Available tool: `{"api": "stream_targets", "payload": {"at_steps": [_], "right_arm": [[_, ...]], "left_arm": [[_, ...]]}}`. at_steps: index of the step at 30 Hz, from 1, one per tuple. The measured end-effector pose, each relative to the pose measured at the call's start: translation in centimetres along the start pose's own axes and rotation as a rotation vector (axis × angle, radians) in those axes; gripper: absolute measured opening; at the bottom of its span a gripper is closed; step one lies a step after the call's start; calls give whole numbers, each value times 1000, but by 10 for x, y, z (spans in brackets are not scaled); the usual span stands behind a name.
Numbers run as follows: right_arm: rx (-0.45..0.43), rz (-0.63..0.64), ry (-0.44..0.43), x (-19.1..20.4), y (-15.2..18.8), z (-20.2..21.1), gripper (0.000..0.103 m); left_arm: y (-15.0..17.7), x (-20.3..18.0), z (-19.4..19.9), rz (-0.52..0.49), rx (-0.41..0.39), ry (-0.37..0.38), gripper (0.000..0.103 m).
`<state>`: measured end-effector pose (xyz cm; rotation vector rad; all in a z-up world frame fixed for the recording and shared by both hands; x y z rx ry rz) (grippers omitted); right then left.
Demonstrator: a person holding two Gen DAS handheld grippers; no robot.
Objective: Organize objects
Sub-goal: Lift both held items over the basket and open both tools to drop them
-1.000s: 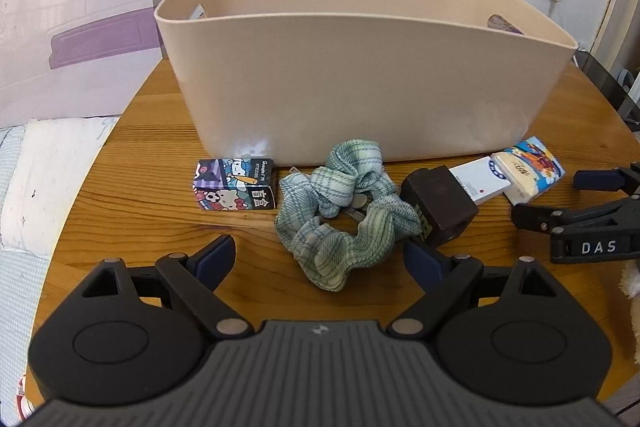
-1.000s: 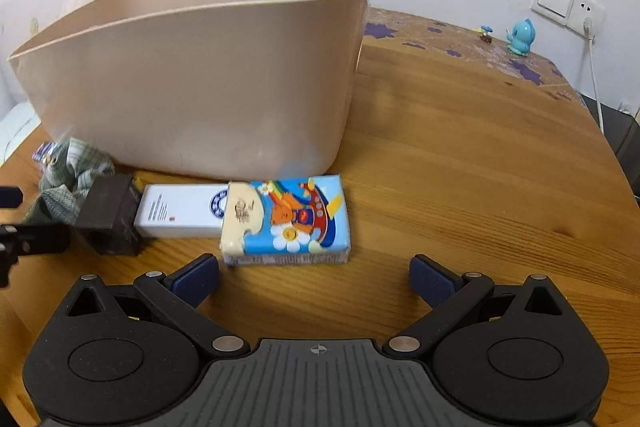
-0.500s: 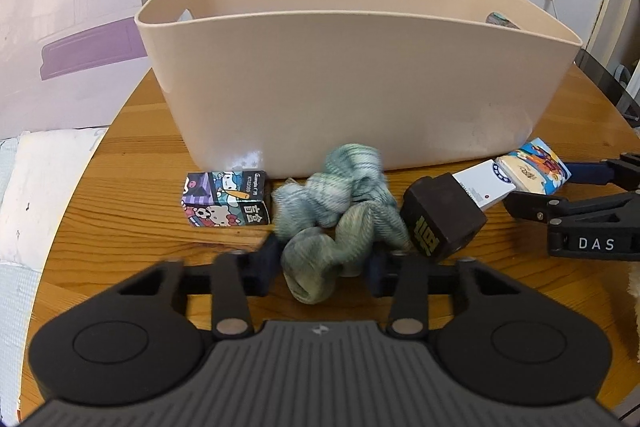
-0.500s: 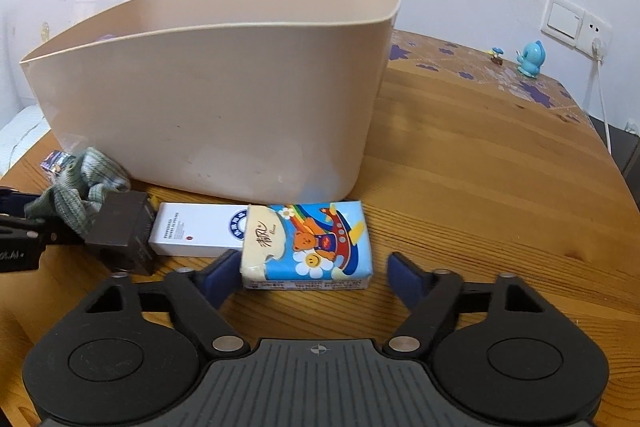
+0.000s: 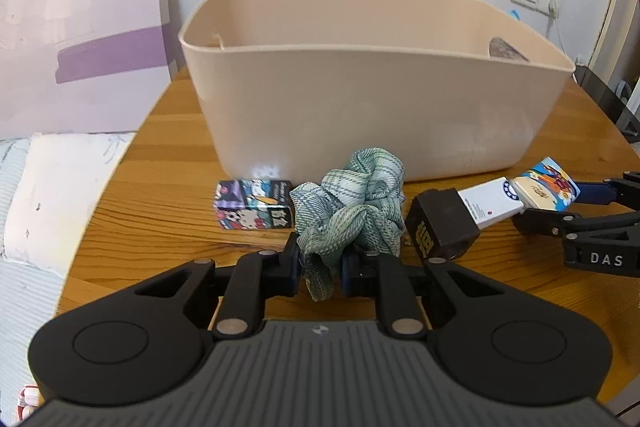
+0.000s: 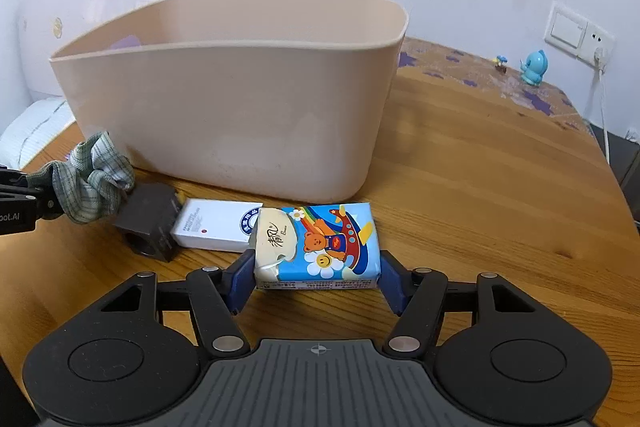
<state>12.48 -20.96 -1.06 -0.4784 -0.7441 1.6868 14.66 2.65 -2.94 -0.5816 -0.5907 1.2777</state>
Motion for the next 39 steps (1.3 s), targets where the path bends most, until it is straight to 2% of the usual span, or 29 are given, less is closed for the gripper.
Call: {"api": "stream_targets", "payload": {"at_steps": [8,15,23,31,39], "right_arm": [[-94,21,-26,7,-13,43,60],[-227,30,-38,18,-32,84,60],[-328,10,-54,24,-66,100,60],[-362,-28,-59,36,-93,80,60],[-336,-62,-20,28,-112,40,60]], "left_arm": [[-3,8,40,7,-85,-27,20],[-17,16,72,7,-171,-57,20],[-42,17,100,-10,-275,-91,20],[-79,20,87,-24,-310,-115,20],[-102,17,38,-22,-261,-150,20]]}}
Point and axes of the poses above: each gripper's, at about its wrist camera, not at the fingertips, and z roughly against the way its jaws point, x to its left, y to its underside, the point moved 2 cm from there along -z, roughly the way its jaws point, and after that the axes turned 7 degrees about -z, right-handed, at the moved point
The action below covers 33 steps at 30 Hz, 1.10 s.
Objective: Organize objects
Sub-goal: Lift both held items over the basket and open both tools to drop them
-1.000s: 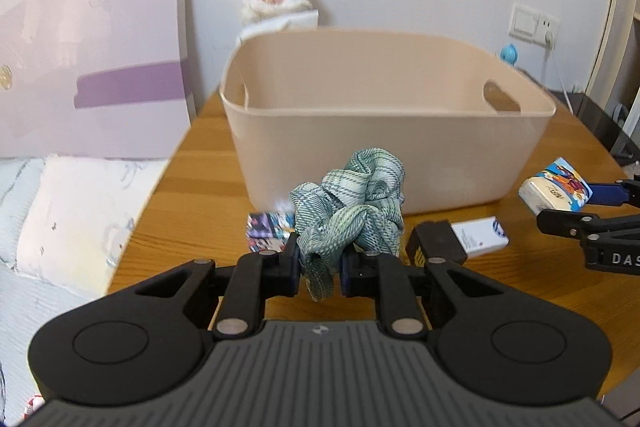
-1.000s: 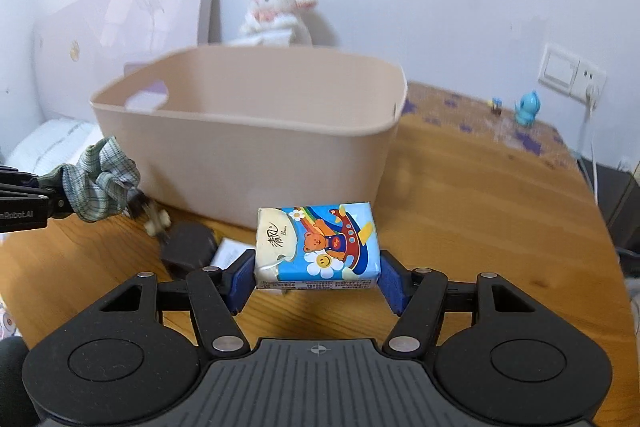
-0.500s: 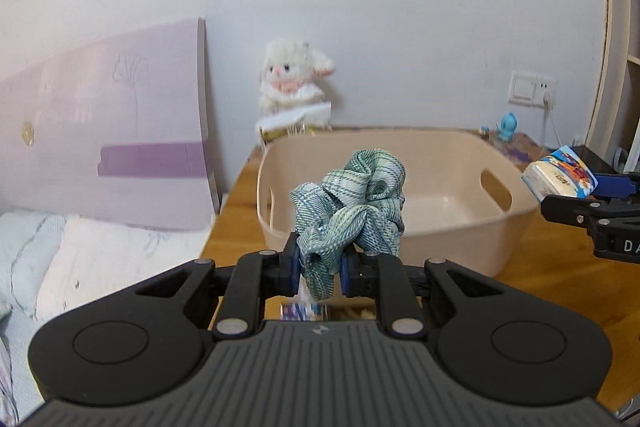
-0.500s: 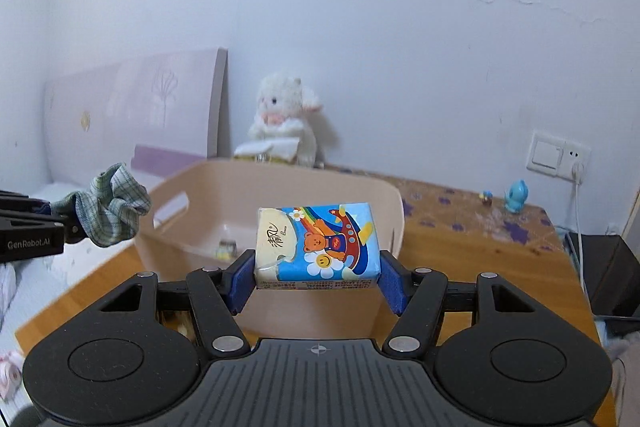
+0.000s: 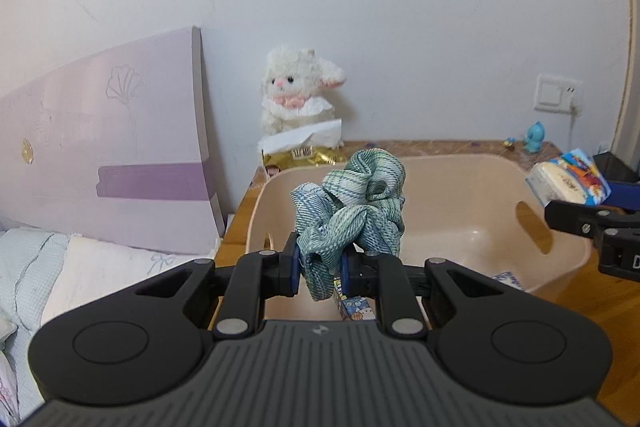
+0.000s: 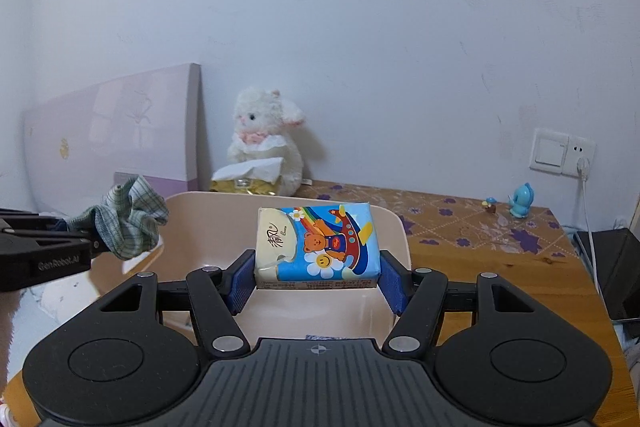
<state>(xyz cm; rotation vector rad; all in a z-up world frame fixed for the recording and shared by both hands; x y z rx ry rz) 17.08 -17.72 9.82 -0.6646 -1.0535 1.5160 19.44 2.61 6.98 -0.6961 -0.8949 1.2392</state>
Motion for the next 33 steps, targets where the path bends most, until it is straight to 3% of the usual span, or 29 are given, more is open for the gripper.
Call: {"api": "stream_targets", "payload": {"at_steps": [7,12,13,18,19,21,22,24,33], "right_arm": [[52,39,27,0,6,-33,60],[118,63,35,0,14,-53,62],[126,56,37,0,15,-55,68],[137,36,24,-3,19,-54,72],[131,35,25,-3,19,-51,77],[116,30,33,-4,17,-45,87],[106,23,32,-4,16,-41,95],[87,9,21,-5,12,-33,103],[65,-7,-5,-1,6,-2,103]], "left_arm": [[6,-9,-50,3,137,3,20],[14,-21,-67,-62,175,7,21],[16,-21,-70,-61,185,9,21],[19,-18,-68,-61,189,-1,29],[19,-17,-66,-67,186,-4,32],[17,-15,-59,-69,168,-10,59],[17,-13,-54,-62,149,-7,65],[15,-8,-44,-49,117,-4,75],[15,16,-1,7,60,-14,84]]}}
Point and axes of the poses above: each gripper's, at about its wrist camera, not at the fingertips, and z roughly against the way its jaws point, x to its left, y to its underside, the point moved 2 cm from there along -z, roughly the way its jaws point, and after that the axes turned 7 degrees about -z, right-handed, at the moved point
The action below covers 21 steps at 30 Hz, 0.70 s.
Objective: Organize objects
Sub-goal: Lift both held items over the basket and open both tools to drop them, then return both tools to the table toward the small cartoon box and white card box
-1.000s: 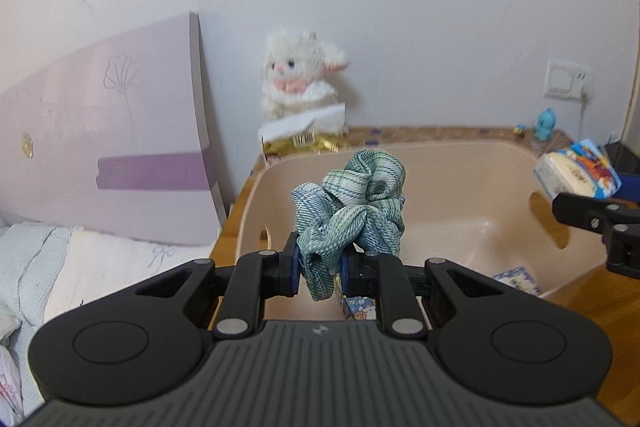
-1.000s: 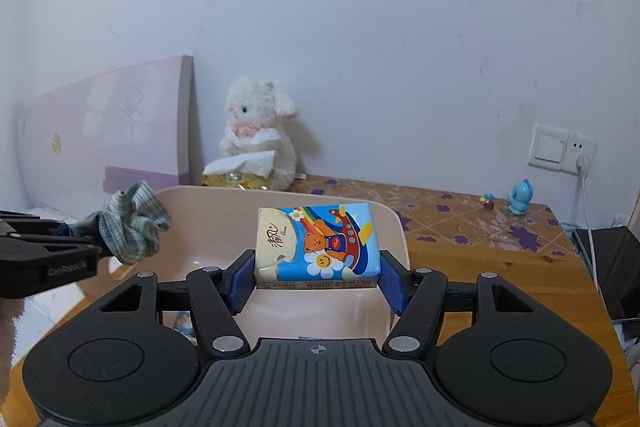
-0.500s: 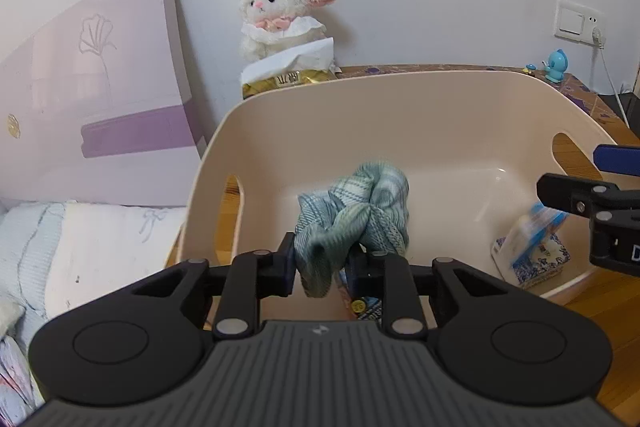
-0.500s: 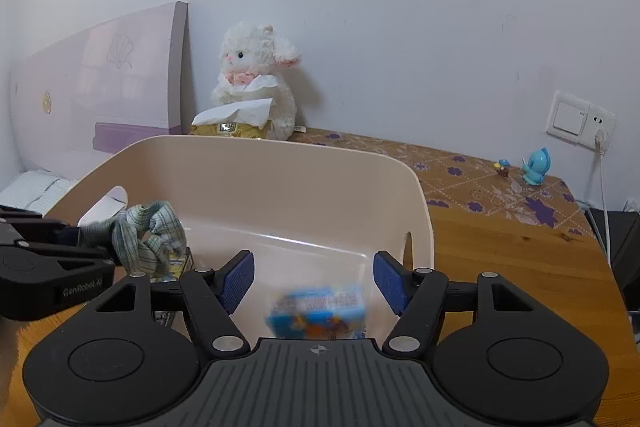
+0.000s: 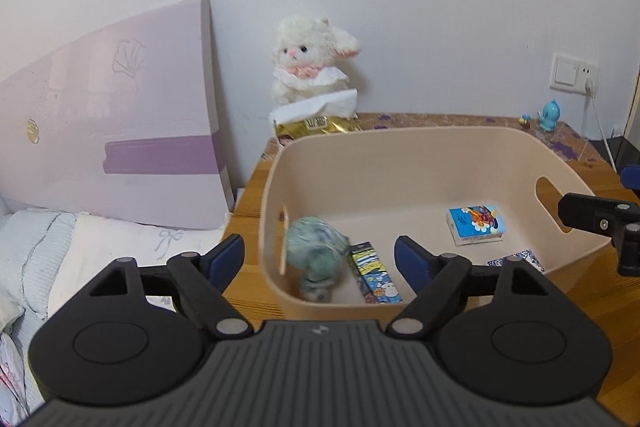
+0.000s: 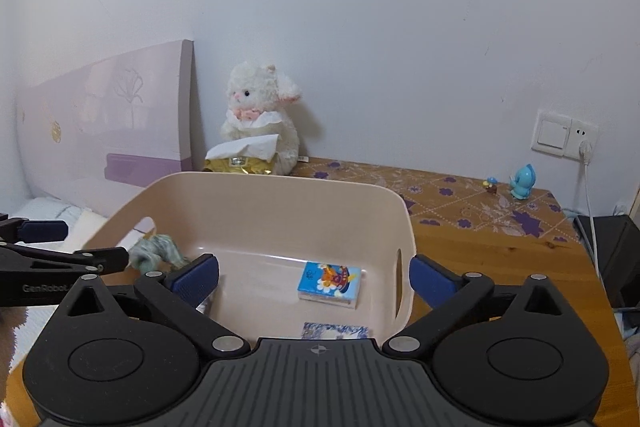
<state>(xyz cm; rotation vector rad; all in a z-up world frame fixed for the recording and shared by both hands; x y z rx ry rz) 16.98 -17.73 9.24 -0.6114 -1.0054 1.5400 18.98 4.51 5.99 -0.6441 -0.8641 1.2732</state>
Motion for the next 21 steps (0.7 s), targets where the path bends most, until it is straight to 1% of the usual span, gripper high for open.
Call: {"api": "stream_targets", "payload": {"at_steps": [4,7,14,21], "right_arm": [[6,5,-4,6,10,10,103],[32,4,-4,8,25,14,103],[110,-6,3,4,59,16,103],[201,-39,26,-8,91,2,103]], "left_arm": [[7,11,16,17,-15,-5,87],[17,19,24,38,-12,2,88],[49,23,27,35,37,11,88],[78,17,9,13,117,30,88]]}}
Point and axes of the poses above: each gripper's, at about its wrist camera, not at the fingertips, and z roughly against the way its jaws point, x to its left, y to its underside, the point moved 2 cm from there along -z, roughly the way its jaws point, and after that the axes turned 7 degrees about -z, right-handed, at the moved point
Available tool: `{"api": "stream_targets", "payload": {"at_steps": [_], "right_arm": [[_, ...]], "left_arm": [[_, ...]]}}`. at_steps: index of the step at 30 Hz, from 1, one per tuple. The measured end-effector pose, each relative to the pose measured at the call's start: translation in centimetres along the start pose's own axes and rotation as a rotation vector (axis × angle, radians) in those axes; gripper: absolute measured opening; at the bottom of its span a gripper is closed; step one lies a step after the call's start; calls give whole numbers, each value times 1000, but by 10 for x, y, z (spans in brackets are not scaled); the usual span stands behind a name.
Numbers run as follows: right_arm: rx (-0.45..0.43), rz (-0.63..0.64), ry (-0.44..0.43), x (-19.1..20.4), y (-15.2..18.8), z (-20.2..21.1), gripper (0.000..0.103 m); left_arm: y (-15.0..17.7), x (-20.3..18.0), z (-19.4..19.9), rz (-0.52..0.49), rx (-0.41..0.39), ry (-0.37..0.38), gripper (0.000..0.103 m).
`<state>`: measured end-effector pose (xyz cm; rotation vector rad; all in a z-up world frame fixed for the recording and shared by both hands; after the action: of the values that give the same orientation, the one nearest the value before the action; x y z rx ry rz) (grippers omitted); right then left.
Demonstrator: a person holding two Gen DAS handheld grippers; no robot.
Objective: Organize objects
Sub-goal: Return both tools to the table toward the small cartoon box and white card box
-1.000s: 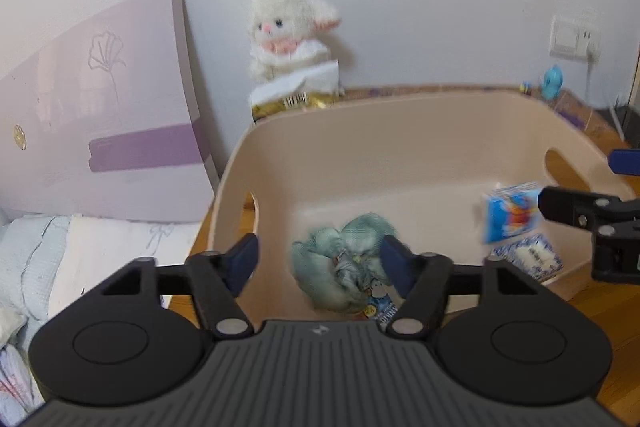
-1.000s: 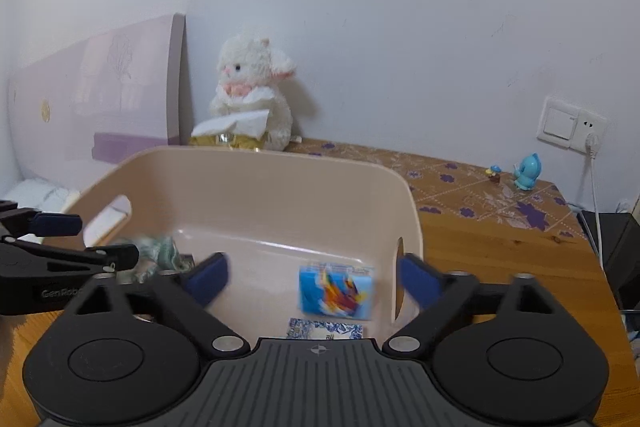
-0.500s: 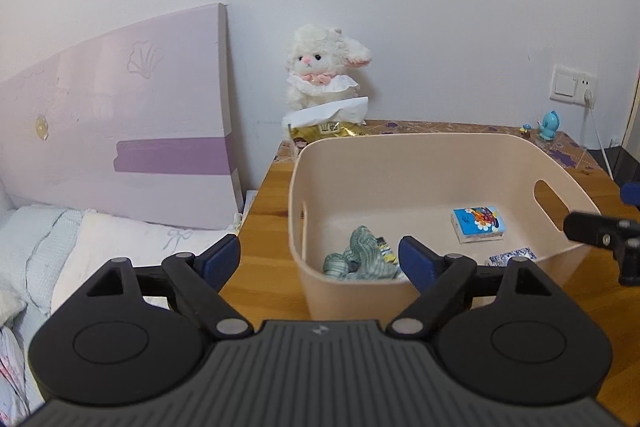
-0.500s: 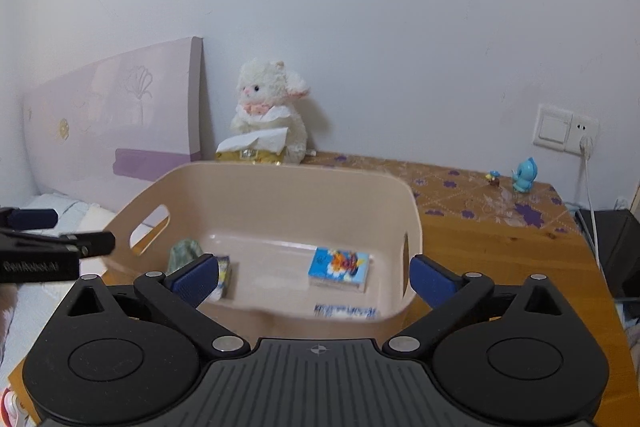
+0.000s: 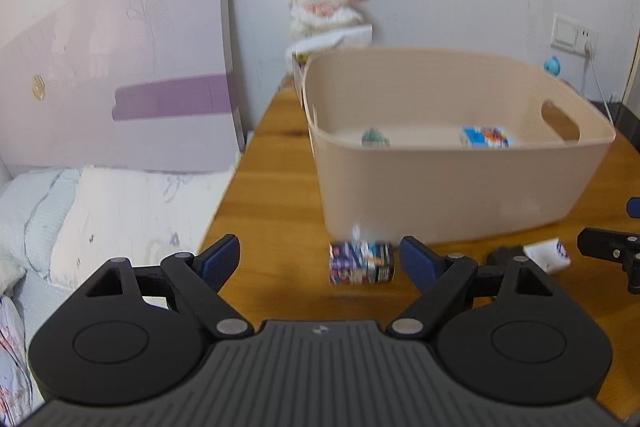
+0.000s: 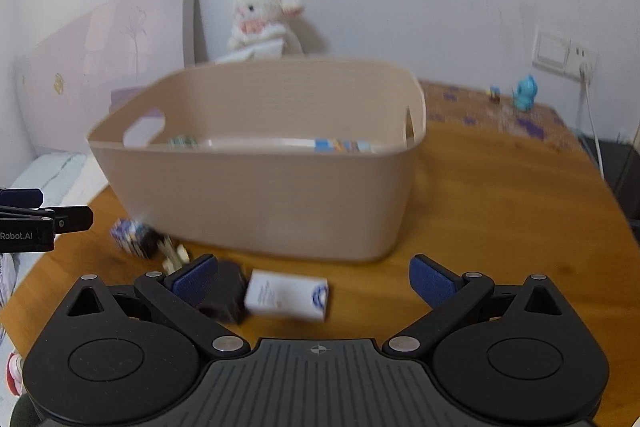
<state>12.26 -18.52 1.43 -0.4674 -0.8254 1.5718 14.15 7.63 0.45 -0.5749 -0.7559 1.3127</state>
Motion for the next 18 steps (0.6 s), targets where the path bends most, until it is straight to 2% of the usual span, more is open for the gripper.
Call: {"api": "stream_targets", "payload": {"at_steps": [9,18], "right_arm": [[66,-28,24,-6,17,-27,103],[93,-69,-6,-4,22,-50,103]], "left_arm": [[22,-6,-35,-6,80,22,88],[25,-8,-50,14,78,44,88]]}}
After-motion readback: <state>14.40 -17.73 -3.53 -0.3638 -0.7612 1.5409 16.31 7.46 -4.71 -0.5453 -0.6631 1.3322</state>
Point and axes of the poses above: each gripper's, at about its wrist camera, not at the fingertips, and z roughly against the way its jaws point, x to its left, y to its underside, the point moved 2 cm from there along -z, roughly the way its jaws point, and after that the axes turned 7 degrees about -z, right-handed, at the moved point
